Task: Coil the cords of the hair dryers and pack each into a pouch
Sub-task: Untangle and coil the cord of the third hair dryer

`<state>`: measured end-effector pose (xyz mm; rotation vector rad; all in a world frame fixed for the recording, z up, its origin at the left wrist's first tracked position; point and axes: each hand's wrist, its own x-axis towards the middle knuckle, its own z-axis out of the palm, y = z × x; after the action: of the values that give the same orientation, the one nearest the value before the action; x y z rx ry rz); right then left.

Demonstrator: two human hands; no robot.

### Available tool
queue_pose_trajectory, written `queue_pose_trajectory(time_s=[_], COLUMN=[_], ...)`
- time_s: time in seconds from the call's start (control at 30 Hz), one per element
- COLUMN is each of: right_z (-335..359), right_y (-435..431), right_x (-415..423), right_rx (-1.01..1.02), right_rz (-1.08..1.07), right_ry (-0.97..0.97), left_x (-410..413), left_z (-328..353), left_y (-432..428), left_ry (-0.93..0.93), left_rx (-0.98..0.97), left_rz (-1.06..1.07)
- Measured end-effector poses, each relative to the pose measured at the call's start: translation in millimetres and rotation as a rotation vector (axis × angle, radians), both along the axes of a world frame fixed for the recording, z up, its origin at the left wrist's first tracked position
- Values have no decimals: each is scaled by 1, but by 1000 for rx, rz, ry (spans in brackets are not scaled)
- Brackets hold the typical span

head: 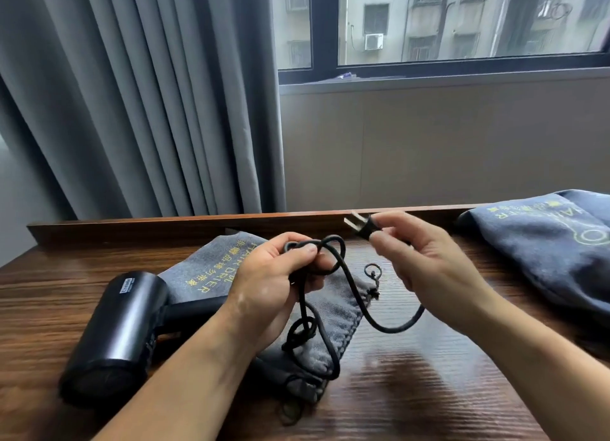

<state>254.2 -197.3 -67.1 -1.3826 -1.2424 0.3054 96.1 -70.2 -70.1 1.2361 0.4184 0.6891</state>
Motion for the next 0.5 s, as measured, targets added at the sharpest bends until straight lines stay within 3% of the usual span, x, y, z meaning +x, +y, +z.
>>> queue_pose_trajectory(time_s=[0.17,0.27,0.4,0.5], right_z=[-5,-5,-3,-3], right_y=[-3,-4,-5,-4], right_x=[-6,-3,-6,-10], right_rx=[-120,-127,-175,-129], right_rz=[-40,-87,-171,-244], right_ry=[-177,-190,-318,-298], left_x=[3,3,3,3], left_z=[0,0,-2,-4], left_y=[-7,-8,-9,-10], left_ry=[-32,-26,-19,-4], left_rx=[1,35,146,249], left_rz=[70,89,84,71])
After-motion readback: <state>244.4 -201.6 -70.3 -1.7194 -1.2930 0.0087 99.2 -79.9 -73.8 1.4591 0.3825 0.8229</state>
